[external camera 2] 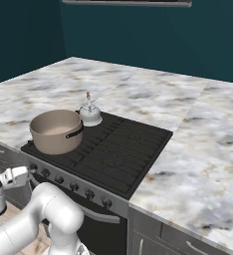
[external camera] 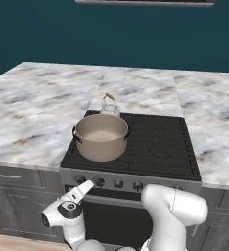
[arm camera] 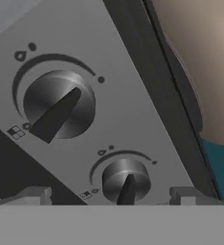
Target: Pick the kettle from the cabinet and place it on a stove burner. Then pick the pot from the counter and place it on another stove burner. Finally, turn both burners on.
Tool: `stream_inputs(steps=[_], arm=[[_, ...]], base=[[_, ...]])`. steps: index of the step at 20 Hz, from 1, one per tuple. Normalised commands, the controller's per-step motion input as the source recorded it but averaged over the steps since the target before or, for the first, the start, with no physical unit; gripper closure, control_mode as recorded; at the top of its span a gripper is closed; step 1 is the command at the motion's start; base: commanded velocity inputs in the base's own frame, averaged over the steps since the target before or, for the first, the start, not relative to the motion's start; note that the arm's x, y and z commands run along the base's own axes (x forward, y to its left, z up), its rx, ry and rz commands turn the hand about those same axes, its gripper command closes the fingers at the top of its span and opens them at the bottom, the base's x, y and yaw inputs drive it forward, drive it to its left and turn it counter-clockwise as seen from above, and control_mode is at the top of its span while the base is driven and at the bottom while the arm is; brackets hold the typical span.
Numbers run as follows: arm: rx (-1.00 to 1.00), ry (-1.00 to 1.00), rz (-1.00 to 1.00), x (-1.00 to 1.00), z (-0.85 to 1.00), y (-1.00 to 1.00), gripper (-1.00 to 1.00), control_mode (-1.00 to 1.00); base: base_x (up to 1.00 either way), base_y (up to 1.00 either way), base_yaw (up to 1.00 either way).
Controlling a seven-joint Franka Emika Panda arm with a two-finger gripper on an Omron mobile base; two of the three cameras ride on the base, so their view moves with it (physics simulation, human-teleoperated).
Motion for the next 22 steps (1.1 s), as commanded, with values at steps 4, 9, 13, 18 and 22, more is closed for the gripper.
stream_inputs(steps=[4, 9, 13, 18, 22], arm=[[0.0, -0.05, 0.0, -0.07, 0.0, 0.38, -1.0, -1.0], [0.04, -0.02, 0.01, -0.02, 0.0, 0.16, -1.0, -1.0], [0.13, -0.07, 0.0, 0.06, -0.01, 0.0, -1.0, -1.0], [0.11, -0.13, 0.0, 0.08, -0.06, 0.04, -1.0, -1.0], [0.08, -0.16, 0.0, 0.06, -0.13, 0.13, -1.0, -1.0]], base=[[0.0, 0.0, 0.0], [0.0, 0.0, 0.0], [0.0, 0.0, 0.0], [0.0, 0.0, 0.0], [0.0, 0.0, 0.0]])
